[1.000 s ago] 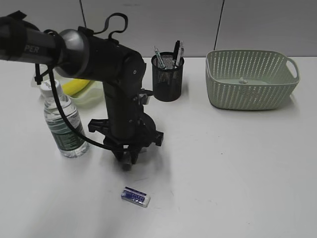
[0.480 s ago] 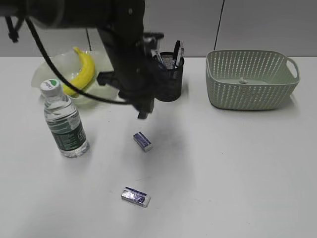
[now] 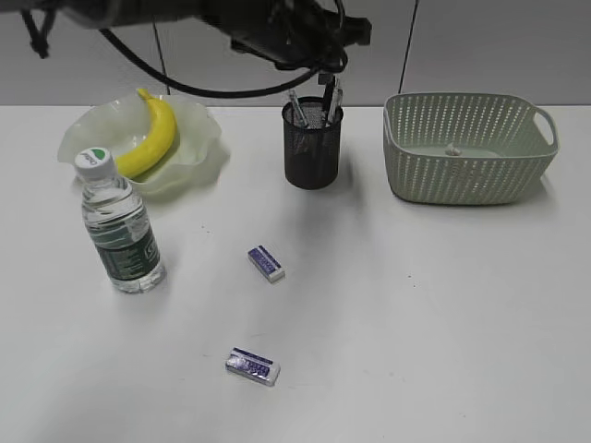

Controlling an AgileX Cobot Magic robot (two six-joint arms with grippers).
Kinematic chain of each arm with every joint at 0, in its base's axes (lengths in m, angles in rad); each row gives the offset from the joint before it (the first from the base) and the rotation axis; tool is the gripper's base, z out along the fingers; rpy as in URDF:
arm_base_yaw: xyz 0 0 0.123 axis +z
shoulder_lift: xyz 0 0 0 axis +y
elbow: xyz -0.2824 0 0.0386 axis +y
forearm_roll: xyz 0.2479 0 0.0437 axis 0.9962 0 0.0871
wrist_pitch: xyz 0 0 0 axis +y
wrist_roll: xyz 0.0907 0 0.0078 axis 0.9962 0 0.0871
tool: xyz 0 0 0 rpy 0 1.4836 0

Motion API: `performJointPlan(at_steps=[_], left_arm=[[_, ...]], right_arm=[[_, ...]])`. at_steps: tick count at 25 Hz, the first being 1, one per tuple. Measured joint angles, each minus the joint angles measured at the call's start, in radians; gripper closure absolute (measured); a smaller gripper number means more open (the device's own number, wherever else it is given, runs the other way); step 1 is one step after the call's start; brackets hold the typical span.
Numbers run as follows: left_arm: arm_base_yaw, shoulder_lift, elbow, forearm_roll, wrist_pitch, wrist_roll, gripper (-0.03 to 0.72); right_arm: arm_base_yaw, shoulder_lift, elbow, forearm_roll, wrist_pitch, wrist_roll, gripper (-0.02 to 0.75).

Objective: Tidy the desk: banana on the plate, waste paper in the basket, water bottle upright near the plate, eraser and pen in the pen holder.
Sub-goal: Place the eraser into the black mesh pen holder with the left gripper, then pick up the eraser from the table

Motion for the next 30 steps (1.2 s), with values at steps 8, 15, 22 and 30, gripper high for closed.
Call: performJointPlan(at_steps=[8,15,22,30], left_arm=[[0.046,0.149,0.000,0.000,-0.169,0.000,0.546],[0.051,0.175,0.000,0.000,-0.191,0.000,0.315],[0.051,0.049,0.000,0.009,-0.067,0.000,0.252],[0.051,-0.283,0.000,0.138,0.476,0.046,0.297]], right_arm=[[0.000,0.000,0.000,0.000,0.000,0.000,0.462],[0.000,0.000,0.000,0.000,0.000,0.000,0.462],[0.000,0.000,0.000,0.000,0.000,0.000,0.462],[0.000,0.000,0.000,0.000,0.000,0.000,0.463]])
